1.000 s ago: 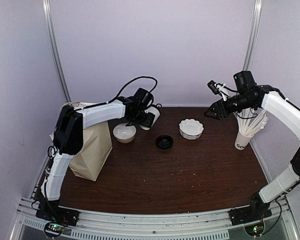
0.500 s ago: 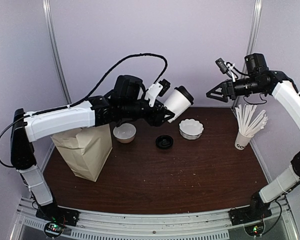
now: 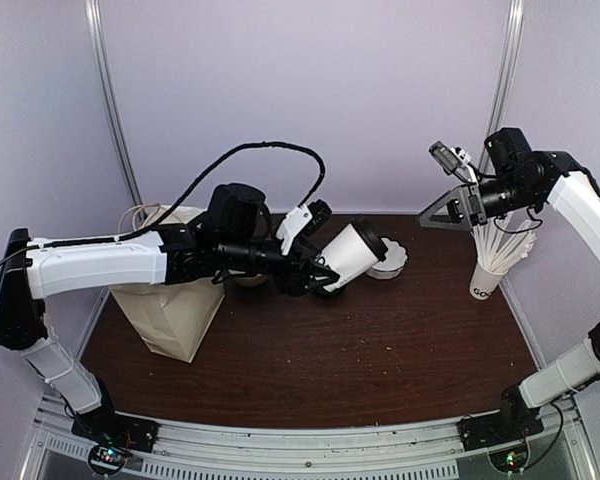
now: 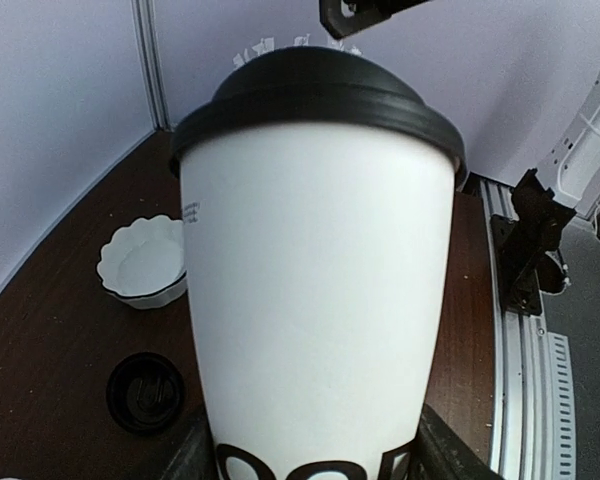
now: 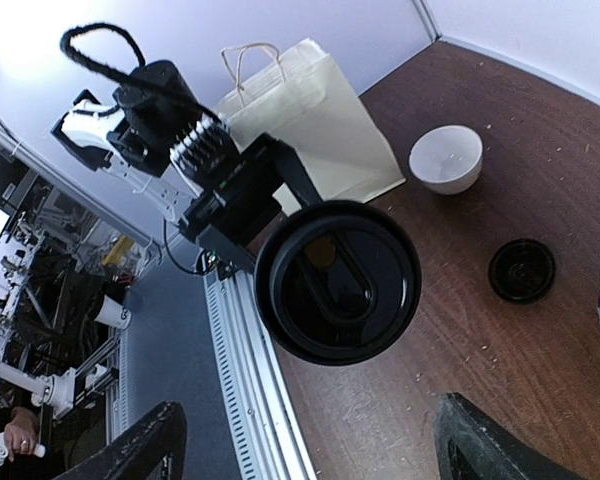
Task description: Pack the takeout coffee
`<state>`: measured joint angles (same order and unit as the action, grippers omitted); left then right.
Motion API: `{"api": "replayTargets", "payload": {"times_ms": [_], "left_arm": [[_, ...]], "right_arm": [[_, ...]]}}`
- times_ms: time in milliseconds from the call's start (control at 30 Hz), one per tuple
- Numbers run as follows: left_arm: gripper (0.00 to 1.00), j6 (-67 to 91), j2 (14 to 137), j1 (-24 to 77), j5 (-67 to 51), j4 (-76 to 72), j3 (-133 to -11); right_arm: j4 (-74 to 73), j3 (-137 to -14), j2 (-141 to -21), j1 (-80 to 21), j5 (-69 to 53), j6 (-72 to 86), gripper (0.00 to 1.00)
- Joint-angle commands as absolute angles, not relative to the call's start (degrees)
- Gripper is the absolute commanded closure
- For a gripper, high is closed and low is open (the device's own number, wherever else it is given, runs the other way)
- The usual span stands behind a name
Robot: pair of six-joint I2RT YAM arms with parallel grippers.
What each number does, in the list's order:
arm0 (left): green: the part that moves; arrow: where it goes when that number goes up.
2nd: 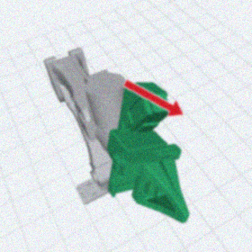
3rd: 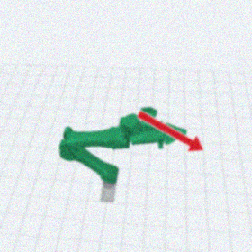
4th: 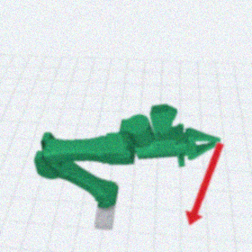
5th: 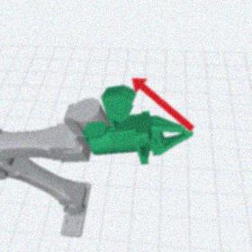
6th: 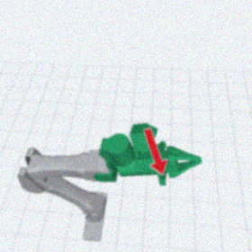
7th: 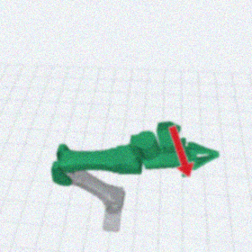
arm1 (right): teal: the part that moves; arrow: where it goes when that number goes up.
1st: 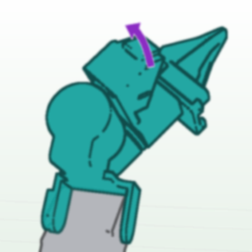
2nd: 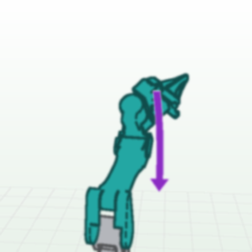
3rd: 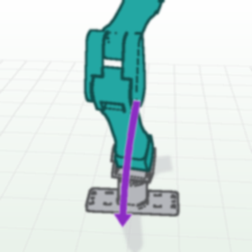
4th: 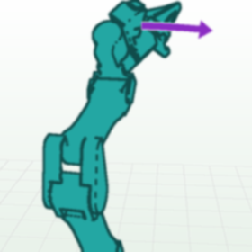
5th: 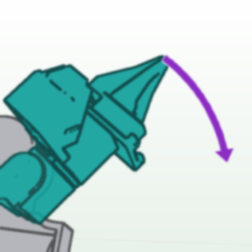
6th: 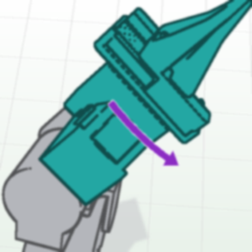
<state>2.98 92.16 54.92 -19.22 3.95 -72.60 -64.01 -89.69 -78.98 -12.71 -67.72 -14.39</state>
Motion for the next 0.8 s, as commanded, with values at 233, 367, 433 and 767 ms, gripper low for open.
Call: {"api": "replayTargets", "payload": {"times_ms": [233, 367, 433, 767], "left_arm": [[0.39, 4.1, 88.8, 55.1, -27.0, -3.7, -70.9], [0.39, 4.1, 89.5, 55.1, -27.7, -3.6, -71.3], [0.39, 4.0, 89.8, 55.3, -28.1, -3.3, -71.6], [0.39, 3.0, 90.0, 55.6, -29.7, -1.7, -72.1]], "right_arm": [[-69.0, -89.7, -80.9, -21.4, -64.7, -18.8, 0.10], [-69.7, -92.8, -82.4, -24.8, -65.4, -19.4, 0.10], [-70.1, -93.9, -83.0, -26.0, -64.5, -19.3, 0.10], [-68.7, -96.7, -85.9, -26.5, -60.0, -17.0, 0.11]]}}
